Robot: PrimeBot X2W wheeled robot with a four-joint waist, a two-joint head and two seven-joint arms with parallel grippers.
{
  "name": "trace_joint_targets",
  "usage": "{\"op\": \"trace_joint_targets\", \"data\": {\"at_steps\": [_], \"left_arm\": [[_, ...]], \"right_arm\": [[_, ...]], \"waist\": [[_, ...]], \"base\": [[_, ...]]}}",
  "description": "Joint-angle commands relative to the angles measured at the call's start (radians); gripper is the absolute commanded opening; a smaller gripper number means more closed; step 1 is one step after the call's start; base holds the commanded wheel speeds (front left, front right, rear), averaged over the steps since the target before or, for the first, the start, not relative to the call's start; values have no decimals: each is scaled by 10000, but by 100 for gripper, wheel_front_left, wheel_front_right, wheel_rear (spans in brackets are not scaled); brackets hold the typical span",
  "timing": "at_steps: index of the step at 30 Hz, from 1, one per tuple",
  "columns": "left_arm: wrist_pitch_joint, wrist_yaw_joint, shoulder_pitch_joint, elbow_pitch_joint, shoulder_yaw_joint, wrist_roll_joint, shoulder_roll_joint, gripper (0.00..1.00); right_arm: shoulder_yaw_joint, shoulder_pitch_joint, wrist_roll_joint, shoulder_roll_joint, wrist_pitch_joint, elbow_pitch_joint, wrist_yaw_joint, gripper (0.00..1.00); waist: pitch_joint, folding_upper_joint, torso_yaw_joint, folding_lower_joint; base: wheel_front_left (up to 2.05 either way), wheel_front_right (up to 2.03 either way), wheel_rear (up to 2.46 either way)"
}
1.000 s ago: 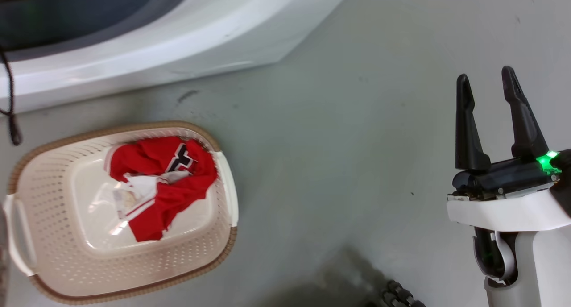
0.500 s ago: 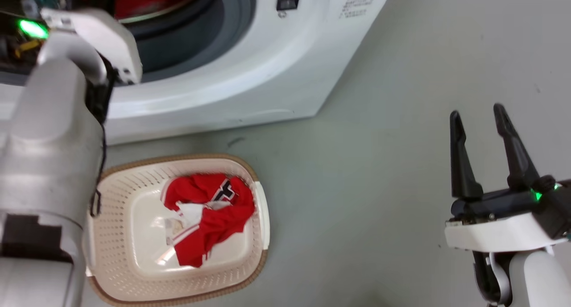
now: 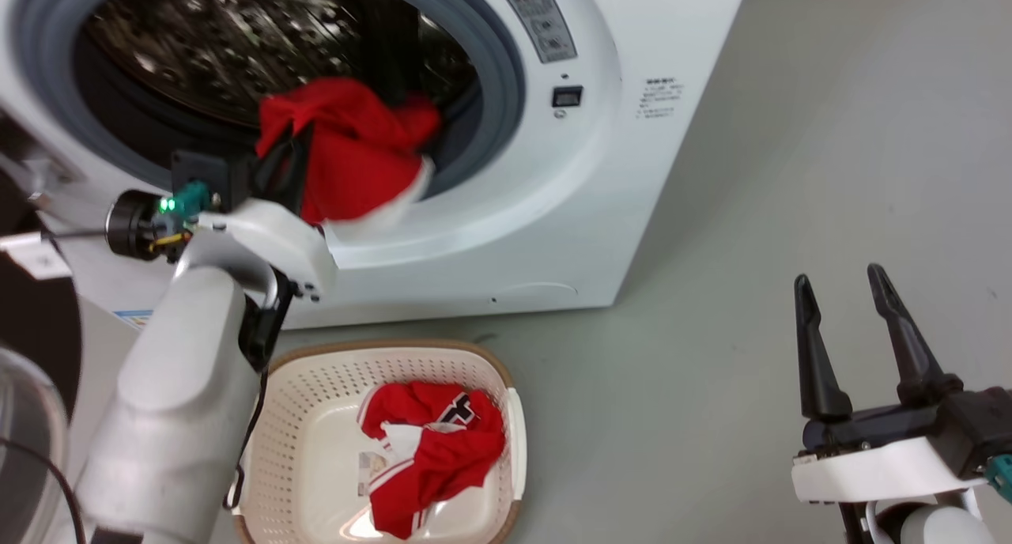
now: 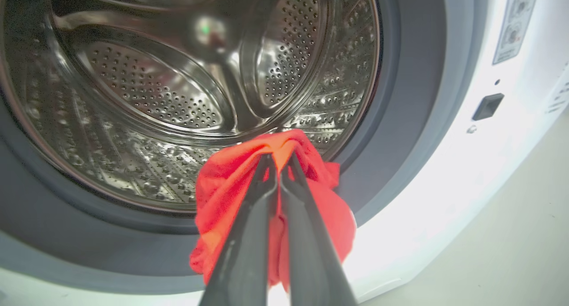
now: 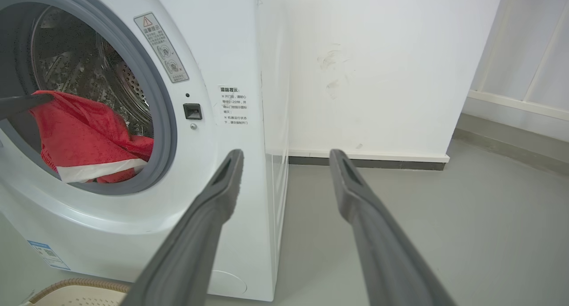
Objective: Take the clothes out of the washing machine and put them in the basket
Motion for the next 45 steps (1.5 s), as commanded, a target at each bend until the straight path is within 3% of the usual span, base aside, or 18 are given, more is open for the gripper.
{"op": "trace_joint_targets", "data": {"at_steps": [1, 12, 27, 37, 45], "left_arm": [[-65, 0, 444, -502, 42, -38, 60, 0], [156, 343, 2564, -4164, 69, -55, 427, 0], [1383, 1289, 4054, -8747, 194, 27, 999, 0], [1766, 1678, 4720, -10323, 26, 190, 1105, 0], [1889, 1637, 5665, -10148, -420, 50, 1141, 0]], "right_arm": [[-12, 198, -87, 9, -20, 16, -11, 100], [-13, 777, -173, 10, -20, 86, -11, 100], [28, 1297, -121, 10, -20, 92, -11, 100], [-12, 1360, -47, 10, -20, 95, -11, 100], [-4, 1033, -68, 10, -20, 15, -11, 100]], "waist": [[-386, -1, 310, 3], [-1295, -1, 757, 3], [-1960, -1, 883, 3], [-1929, -1, 1006, 3], [-1577, -1, 1097, 3]], "base": [[0, 0, 0], [0, 0, 0], [0, 0, 0], [0, 0, 0], [0, 0, 0]]}}
